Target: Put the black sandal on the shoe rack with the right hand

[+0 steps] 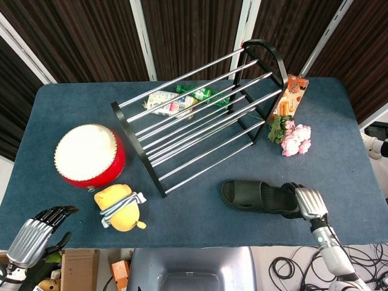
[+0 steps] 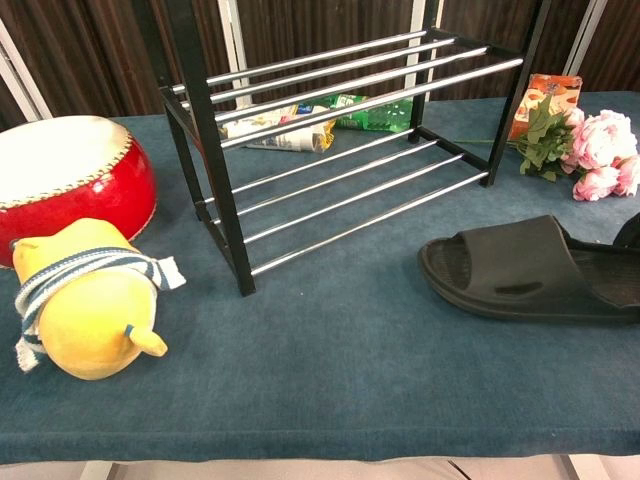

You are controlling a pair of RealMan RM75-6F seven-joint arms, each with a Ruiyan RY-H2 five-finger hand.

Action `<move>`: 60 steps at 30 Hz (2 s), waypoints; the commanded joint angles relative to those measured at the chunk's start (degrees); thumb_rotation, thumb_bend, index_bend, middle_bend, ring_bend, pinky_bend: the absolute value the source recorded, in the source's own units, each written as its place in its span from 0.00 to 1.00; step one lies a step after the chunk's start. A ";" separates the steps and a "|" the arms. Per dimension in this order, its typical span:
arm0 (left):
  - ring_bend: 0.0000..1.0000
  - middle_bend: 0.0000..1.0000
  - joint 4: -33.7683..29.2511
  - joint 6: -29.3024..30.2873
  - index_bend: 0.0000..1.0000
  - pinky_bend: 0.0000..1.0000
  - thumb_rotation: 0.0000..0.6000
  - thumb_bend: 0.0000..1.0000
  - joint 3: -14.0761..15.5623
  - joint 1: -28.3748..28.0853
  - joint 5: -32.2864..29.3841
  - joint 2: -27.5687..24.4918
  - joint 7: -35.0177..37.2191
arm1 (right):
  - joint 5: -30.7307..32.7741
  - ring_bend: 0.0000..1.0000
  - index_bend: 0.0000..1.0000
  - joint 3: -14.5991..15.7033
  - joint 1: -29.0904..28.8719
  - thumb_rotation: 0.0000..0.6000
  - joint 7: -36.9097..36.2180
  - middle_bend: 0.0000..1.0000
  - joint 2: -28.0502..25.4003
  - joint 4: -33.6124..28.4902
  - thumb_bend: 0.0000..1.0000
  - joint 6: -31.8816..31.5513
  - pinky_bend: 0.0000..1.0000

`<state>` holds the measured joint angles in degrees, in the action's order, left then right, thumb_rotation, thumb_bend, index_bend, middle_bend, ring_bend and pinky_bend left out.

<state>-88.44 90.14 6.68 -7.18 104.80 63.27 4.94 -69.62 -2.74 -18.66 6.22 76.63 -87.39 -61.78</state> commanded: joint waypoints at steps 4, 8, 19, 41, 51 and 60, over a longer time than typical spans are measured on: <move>0.26 0.26 -0.20 -0.67 0.27 0.42 1.00 0.40 0.14 -0.17 0.07 0.07 -0.57 | -1.38 0.64 0.66 -1.68 0.94 1.00 -0.19 0.55 2.19 -2.58 0.35 -4.31 0.80; 0.26 0.26 -0.38 -0.88 0.27 0.42 1.00 0.40 0.22 -0.22 0.06 -0.02 -0.58 | -0.42 0.64 0.66 -4.12 0.73 1.00 -0.51 0.55 5.02 -2.66 0.35 -6.45 0.80; 0.26 0.26 -0.50 -1.15 0.27 0.42 1.00 0.40 0.30 -0.30 0.07 -0.09 -0.66 | 8.32 0.64 0.66 -13.82 -4.29 1.00 2.66 0.55 17.06 4.83 0.35 -8.05 0.80; 0.26 0.26 -0.62 -0.67 0.27 0.42 1.00 0.40 0.13 -0.08 -0.38 -0.67 0.40 | 20.06 0.64 0.64 -28.09 -19.88 1.00 6.27 0.55 35.02 24.54 0.35 -5.77 0.80; 0.26 0.26 -0.70 -1.26 0.28 0.42 1.00 0.40 0.03 -0.28 -0.78 -0.75 0.58 | 20.22 0.45 0.40 -29.04 -22.03 1.00 1.43 0.48 37.19 29.43 0.35 -2.66 0.61; 0.26 0.27 -0.84 -1.43 0.29 0.42 1.00 0.40 -0.03 -0.22 -1.16 -0.84 0.60 | 18.41 0.17 0.19 -28.54 -24.24 1.00 -3.64 0.28 40.64 34.84 0.31 -0.66 0.30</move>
<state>-89.28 88.71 6.64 -7.40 103.64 62.43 5.54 -50.82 -31.46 -42.58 3.05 116.76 -53.20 -62.61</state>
